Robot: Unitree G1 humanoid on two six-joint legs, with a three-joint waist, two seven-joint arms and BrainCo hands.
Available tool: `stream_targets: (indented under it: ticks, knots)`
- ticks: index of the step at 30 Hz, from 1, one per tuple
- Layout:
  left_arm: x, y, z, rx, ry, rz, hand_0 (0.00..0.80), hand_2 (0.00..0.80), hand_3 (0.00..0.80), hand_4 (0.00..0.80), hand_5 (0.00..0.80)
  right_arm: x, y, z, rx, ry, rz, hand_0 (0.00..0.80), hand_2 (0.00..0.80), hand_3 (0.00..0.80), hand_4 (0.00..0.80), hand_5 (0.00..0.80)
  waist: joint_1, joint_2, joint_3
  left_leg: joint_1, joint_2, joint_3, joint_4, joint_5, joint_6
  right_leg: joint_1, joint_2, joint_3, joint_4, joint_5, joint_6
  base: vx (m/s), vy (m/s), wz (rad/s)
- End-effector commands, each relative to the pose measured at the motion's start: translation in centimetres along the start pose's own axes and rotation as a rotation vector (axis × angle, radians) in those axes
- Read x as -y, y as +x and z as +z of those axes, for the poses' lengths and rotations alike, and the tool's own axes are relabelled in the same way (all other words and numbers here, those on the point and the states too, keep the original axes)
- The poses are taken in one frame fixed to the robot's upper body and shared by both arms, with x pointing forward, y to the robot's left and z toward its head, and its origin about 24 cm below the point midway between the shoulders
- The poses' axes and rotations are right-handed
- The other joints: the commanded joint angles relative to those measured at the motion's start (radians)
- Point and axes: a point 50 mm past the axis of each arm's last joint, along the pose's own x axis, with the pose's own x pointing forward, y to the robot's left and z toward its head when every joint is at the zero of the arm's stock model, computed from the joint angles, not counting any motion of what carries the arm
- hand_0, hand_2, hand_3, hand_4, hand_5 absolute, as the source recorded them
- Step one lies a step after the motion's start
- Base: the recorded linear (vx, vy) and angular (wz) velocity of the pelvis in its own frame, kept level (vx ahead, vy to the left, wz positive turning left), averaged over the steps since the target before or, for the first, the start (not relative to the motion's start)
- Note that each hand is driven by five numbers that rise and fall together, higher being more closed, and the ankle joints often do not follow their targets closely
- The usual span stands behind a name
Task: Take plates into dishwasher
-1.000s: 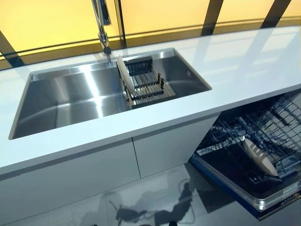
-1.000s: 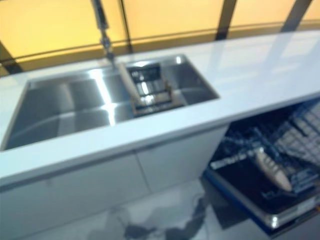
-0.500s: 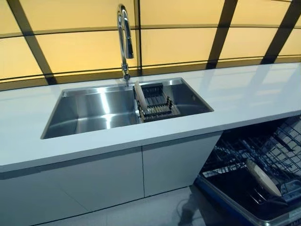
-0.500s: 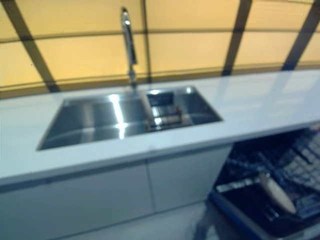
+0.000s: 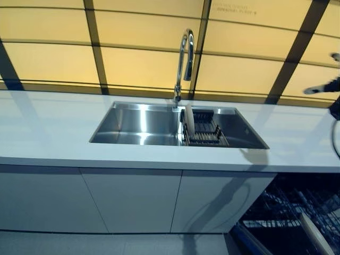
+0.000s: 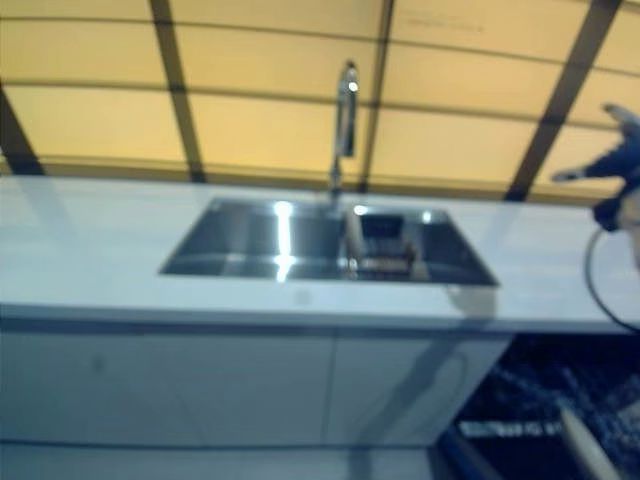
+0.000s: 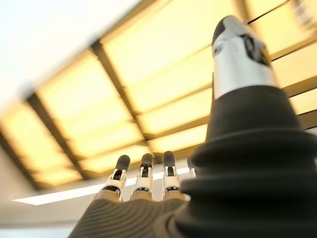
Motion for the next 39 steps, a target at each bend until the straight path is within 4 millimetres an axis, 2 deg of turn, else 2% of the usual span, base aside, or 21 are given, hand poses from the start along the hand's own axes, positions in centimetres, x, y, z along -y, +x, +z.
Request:
stream_targets:
  ticks: [1,2,4,5,6,8,9,11,12,14,18,21,23,25,28,30,31,32,34,36,39]
  knots:
    - [-1.3,-0.2,0.4,0.018,0.099,0.083,0.0,0.0,0.0,0.0,0.0,3.8,0.6,4.6,0.218,-0.21,-0.201,0.0,0.0,0.0,0.0,0.0,0.057,-0.041,-0.017,-0.031,-0.064,0.007,0.157,-0.16,0.051,-0.029,0.055,0.015,0.069,-0.082,-0.011,0.001,-0.019,0.35]
    - [-1.2,-0.2,0.5,0.021,0.097,0.083,0.0,0.0,0.0,0.0,0.0,3.8,0.7,4.8,0.226,-0.221,-0.202,0.0,0.0,0.0,0.0,0.0,0.056,-0.04,-0.017,-0.039,-0.065,0.007,0.171,-0.165,0.05,-0.03,0.055,0.014,0.069,-0.082,-0.012,-0.012,-0.012,0.24]
    - [-1.0,-0.2,2.2,0.114,0.093,0.127,0.0,0.0,0.0,0.0,0.0,3.7,0.6,6.5,0.289,-0.417,-0.207,0.0,0.0,0.0,0.0,0.0,0.081,-0.054,0.02,-0.174,-0.079,0.016,0.398,-0.169,0.025,-0.023,0.026,-0.008,0.073,-0.069,-0.022,0.0,0.028,0.72]
    - [-1.1,-0.3,2.7,0.139,0.094,0.136,0.0,0.0,0.0,0.0,0.0,3.7,0.5,6.9,0.31,-0.5,-0.209,0.0,0.0,0.0,0.0,0.0,0.087,-0.05,0.032,-0.214,-0.073,0.016,0.432,-0.152,0.013,-0.019,0.024,-0.016,0.075,-0.067,-0.021,0.051,0.09,1.11]
    - [-1.1,-0.4,3.1,0.158,0.087,0.137,0.0,0.0,0.0,0.0,0.0,3.7,0.4,6.9,0.328,-0.562,-0.218,0.0,0.0,0.0,0.0,0.0,0.091,-0.043,0.043,-0.235,-0.053,0.025,0.416,-0.128,0.0,-0.014,0.023,-0.027,0.079,-0.066,-0.017,0.092,0.124,0.9]
    - [-1.1,-0.5,4.0,0.183,0.081,0.128,0.0,0.0,0.0,0.0,0.0,3.2,0.2,6.4,0.363,-0.707,-0.236,0.0,0.0,0.0,0.0,0.0,0.092,-0.018,0.065,-0.269,-0.006,0.061,0.339,-0.037,-0.033,0.006,0.032,-0.044,0.081,-0.072,-0.01,0.131,0.186,0.62]
    - [-1.3,-0.6,4.8,0.2,0.061,0.127,0.0,0.0,0.0,0.0,0.0,2.5,0.1,6.1,0.392,-0.781,-0.242,0.0,0.0,0.0,0.0,0.0,0.09,-0.014,0.068,-0.247,0.002,0.11,0.252,-0.037,-0.02,0.011,0.026,-0.061,0.075,-0.078,-0.005,0.125,0.223,0.63]
    - [-1.2,-0.6,5.3,0.203,0.033,0.116,0.0,0.0,0.0,0.0,0.0,2.1,-0.1,6.2,0.431,-0.784,-0.26,0.0,0.0,0.0,0.0,0.0,0.091,-0.012,0.065,-0.229,-0.022,0.102,0.22,-0.056,0.001,0.003,0.012,-0.066,0.082,-0.077,0.01,0.106,0.18,0.49]
    - [-1.4,-0.7,5.5,0.226,-0.03,0.12,0.0,0.0,0.0,0.0,0.0,1.3,-0.5,6.4,0.481,-0.864,-0.26,0.0,0.0,0.0,0.0,0.0,0.086,-0.008,0.051,-0.186,-0.019,0.113,0.162,-0.065,0.014,-0.012,-0.003,-0.086,0.103,-0.086,0.032,0.136,0.127,0.11]
    - [-1.8,-0.8,5.3,0.222,-0.056,0.111,0.0,0.0,0.0,0.0,0.0,0.5,-1.1,5.5,0.512,-0.903,-0.279,0.0,0.0,0.0,0.0,0.0,0.085,-0.011,0.038,-0.124,-0.013,0.105,0.106,-0.071,0.028,-0.029,-0.017,-0.106,0.138,-0.096,0.053,0.185,0.087,-0.07]
    - [-2.2,-0.7,4.2,0.167,-0.052,0.097,0.0,0.0,0.0,0.0,0.0,0.2,-1.6,5.1,0.562,-0.973,-0.287,0.0,0.0,0.0,0.0,0.0,0.081,-0.021,0.032,-0.107,-0.012,0.101,0.099,-0.081,0.038,-0.053,-0.033,-0.117,0.148,-0.083,0.062,0.105,0.034,-0.21]
    - [-2.5,-0.7,4.3,0.172,-0.036,0.113,0.0,0.0,0.0,0.0,0.0,-0.4,-1.5,4.6,0.565,-1.035,-0.233,0.0,0.0,0.0,0.0,0.0,0.083,-0.021,0.036,-0.117,-0.018,0.102,0.115,-0.097,0.054,-0.061,-0.044,-0.107,0.163,-0.091,0.065,0.062,0.051,-0.05]
    - [-3.0,-0.9,4.5,0.176,-0.045,0.128,0.0,0.0,0.0,0.0,0.0,-0.9,-1.4,4.0,0.548,-1.063,-0.192,0.0,0.0,0.0,0.0,0.0,0.086,-0.014,0.036,-0.138,-0.019,0.117,0.133,-0.106,0.071,-0.058,-0.048,-0.107,0.225,-0.124,0.064,0.035,0.063,-0.02]
    - [-3.4,-1.0,4.2,0.17,-0.037,0.13,0.0,0.0,0.0,0.0,0.0,-1.4,-1.5,3.2,0.522,-1.085,-0.167,0.0,0.0,0.0,0.0,0.0,0.084,-0.01,0.04,-0.143,-0.024,0.12,0.143,-0.112,0.084,-0.088,-0.047,-0.089,0.349,-0.108,0.077,0.047,0.024,-0.05]
    - [-3.7,-1.1,3.5,0.155,-0.015,0.14,0.0,0.0,0.0,0.0,0.0,-1.3,-1.8,2.0,0.492,-1.077,-0.163,0.0,0.0,0.0,0.0,0.0,0.067,0.004,0.054,-0.135,-0.018,0.1,0.149,-0.118,0.083,-0.177,-0.062,-0.052,0.413,-0.043,0.082,0.061,-0.037,-0.19]
    - [-4.0,-1.1,3.3,0.146,-0.041,0.149,0.0,0.0,0.0,0.0,0.0,-1.5,-1.9,1.4,0.496,-1.096,-0.147,0.0,0.0,0.0,0.0,0.0,0.046,0.009,0.069,-0.12,-0.014,0.081,0.148,-0.12,0.071,-0.215,-0.089,-0.036,0.327,-0.002,0.085,0.076,-0.116,-0.08]
    - [-4.3,-1.2,3.1,0.152,-0.075,0.147,0.0,0.0,0.0,0.0,0.0,-1.5,-2.0,1.1,0.5,-1.102,-0.145,0.0,0.0,0.0,0.0,0.0,0.024,0.013,0.086,-0.104,-0.021,0.052,0.155,-0.135,0.071,-0.275,-0.092,0.009,0.306,0.045,0.088,0.097,-0.179,-0.06]
    - [-4.5,-1.4,3.0,0.165,-0.086,0.146,0.0,0.0,0.0,0.0,0.0,-1.2,-2.3,1.2,0.491,-1.082,-0.157,0.0,0.0,0.0,0.0,0.0,0.024,0.016,0.09,-0.114,-0.017,0.05,0.155,-0.133,0.07,-0.255,-0.073,0.006,0.295,0.003,0.085,0.087,-0.184,0.0]
    - [-4.3,-1.4,4.0,0.188,-0.083,0.139,0.0,0.0,0.0,0.0,0.0,-1.0,-2.7,1.2,0.504,-1.072,-0.169,0.0,0.0,0.0,0.0,0.0,0.021,0.002,0.09,-0.131,-0.016,0.06,0.15,-0.121,0.052,-0.215,-0.075,-0.011,0.167,0.03,0.104,0.018,-0.2,0.2]
    - [-3.9,-1.2,4.8,0.205,-0.086,0.138,0.0,0.0,0.0,0.0,0.0,-1.0,-2.3,1.1,0.506,-1.066,-0.19,0.0,0.0,0.0,0.0,0.0,0.015,0.0,0.103,-0.132,0.0,0.071,0.112,-0.106,0.049,-0.222,-0.061,-0.002,0.138,0.033,0.105,-0.031,-0.178,0.16]
    - [-3.7,-1.1,4.8,0.198,-0.075,0.135,0.0,0.0,0.0,0.0,0.0,-0.7,-2.2,1.2,0.511,-1.072,-0.193,0.0,0.0,0.0,0.0,0.0,0.008,0.0,0.11,-0.134,0.002,0.076,0.084,-0.098,0.046,-0.221,-0.057,-0.003,0.117,0.032,0.106,0.003,-0.076,0.32]
